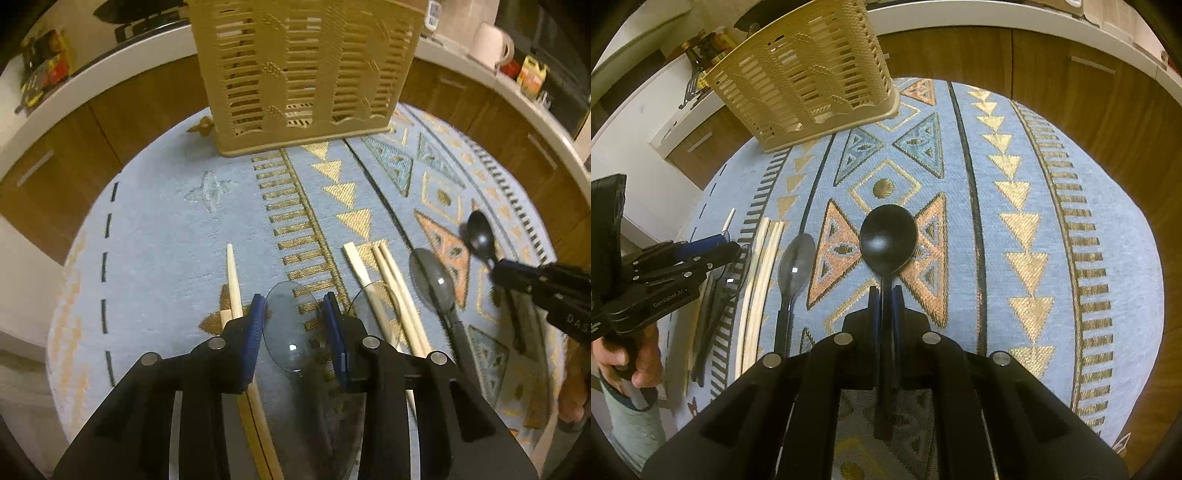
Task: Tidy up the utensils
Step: 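Grasp a clear spoon with the left gripper while right holds the black ladle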
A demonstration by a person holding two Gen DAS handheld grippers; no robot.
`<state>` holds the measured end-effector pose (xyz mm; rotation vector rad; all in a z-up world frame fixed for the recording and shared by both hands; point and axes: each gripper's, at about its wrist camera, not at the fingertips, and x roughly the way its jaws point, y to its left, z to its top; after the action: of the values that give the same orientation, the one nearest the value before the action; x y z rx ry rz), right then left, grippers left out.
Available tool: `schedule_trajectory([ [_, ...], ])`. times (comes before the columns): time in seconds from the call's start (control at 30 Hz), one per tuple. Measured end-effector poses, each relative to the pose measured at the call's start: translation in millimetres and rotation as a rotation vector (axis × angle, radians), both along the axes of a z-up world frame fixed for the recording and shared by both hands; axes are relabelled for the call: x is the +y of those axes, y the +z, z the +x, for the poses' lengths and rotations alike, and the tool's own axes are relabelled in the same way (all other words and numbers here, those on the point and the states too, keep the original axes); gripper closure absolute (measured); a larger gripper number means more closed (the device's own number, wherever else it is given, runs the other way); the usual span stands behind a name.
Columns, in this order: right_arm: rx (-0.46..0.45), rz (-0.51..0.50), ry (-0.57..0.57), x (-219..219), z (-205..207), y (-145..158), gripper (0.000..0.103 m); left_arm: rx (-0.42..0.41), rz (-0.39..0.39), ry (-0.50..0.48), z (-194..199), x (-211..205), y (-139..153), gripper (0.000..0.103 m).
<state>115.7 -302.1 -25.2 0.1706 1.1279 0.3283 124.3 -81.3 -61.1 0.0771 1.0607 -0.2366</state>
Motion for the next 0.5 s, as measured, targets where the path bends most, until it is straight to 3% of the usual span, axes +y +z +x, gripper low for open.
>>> schedule_trajectory([
  [0.13,0.020,-0.009,-0.014,1.6,5.2,1.6,0.095,0.004,-0.042,0.008,2.0,11.1,2.6,0.073],
  [0.2,0.018,-0.038,-0.017,7.0,8.3,3.8,0.087,0.006,-0.059,0.005,4.3,12.2,3.3,0.073],
  [0.27,0.008,-0.056,-0.017,12.0,10.3,6.6,0.060,0.005,-0.072,0.002,5.2,14.5,5.2,0.073],
  [0.3,-0.002,-0.071,-0.020,14.6,11.3,8.5,0.052,0.007,-0.081,-0.001,6.6,15.1,5.6,0.073],
  [0.4,-0.030,-0.147,-0.033,23.5,16.9,13.6,0.049,0.018,-0.117,-0.007,9.7,17.4,7.1,0.073],
  [0.5,-0.004,-0.158,-0.055,29.3,30.3,11.6,0.050,0.016,-0.139,-0.005,12.5,22.0,10.9,0.073],
])
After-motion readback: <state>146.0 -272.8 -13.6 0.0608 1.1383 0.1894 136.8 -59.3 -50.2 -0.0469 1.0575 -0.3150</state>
